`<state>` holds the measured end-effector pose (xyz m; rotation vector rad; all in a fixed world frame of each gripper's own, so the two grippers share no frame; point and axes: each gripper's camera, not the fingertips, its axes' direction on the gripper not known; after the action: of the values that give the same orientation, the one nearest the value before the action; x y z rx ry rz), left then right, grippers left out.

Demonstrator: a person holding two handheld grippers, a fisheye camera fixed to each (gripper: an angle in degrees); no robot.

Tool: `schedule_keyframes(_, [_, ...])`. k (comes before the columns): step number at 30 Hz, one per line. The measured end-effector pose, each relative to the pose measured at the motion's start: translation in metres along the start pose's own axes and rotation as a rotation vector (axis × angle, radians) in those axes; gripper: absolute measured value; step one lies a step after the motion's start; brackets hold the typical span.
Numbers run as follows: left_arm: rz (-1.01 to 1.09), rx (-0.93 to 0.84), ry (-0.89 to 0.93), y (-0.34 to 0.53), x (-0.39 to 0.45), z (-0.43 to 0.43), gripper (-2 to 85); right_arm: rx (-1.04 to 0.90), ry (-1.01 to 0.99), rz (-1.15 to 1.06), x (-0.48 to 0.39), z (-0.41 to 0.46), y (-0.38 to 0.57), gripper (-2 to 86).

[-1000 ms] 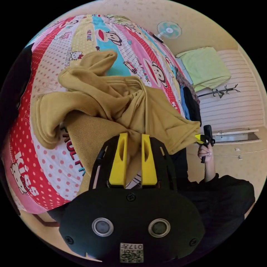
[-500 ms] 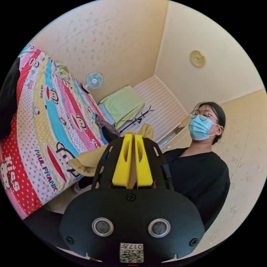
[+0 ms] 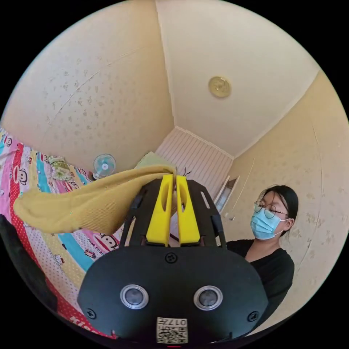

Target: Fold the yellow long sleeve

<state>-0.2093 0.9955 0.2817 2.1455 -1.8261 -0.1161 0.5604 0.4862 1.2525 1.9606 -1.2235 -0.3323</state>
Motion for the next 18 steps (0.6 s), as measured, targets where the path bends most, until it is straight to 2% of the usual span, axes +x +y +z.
schedule_keyframes(3, [-0.119,-0.044,-0.280,0.020,-0.029,-0.013,2.2,-0.139,0.209,0.152,0.018,0.023,0.029,0.3])
schedule_keyframes(5, [-0.323,-0.023,-0.457,0.076,-0.076,-0.032,3.4,-0.315,0.361,0.306,0.053,0.048,0.091,0.4])
schedule_keyframes(6, [-0.383,-0.024,-0.462,0.093,-0.090,-0.036,3.8,-0.366,0.390,0.339,0.063,0.055,0.111,0.5])
schedule_keyframes(8, [-0.617,-0.016,-0.409,0.173,-0.136,-0.052,4.5,-0.609,0.426,0.543,0.100,0.082,0.209,0.5])
schedule_keyframes(10, [-0.769,-0.003,-0.378,0.236,-0.154,-0.058,4.3,-0.757,0.290,0.722,0.115,0.097,0.285,0.5])
schedule_keyframes(11, [-0.854,-0.008,-0.371,0.272,-0.159,-0.060,4.3,-0.780,0.209,0.839,0.119,0.099,0.323,0.6])
schedule_keyframes(14, [-1.004,-0.092,-0.398,0.331,-0.159,-0.058,4.2,-0.708,0.123,0.984,0.128,0.091,0.356,1.2])
schedule_keyframes(18, [-1.005,-0.233,-0.455,0.329,-0.152,-0.046,4.8,-0.686,0.248,0.835,0.149,0.092,0.305,3.6])
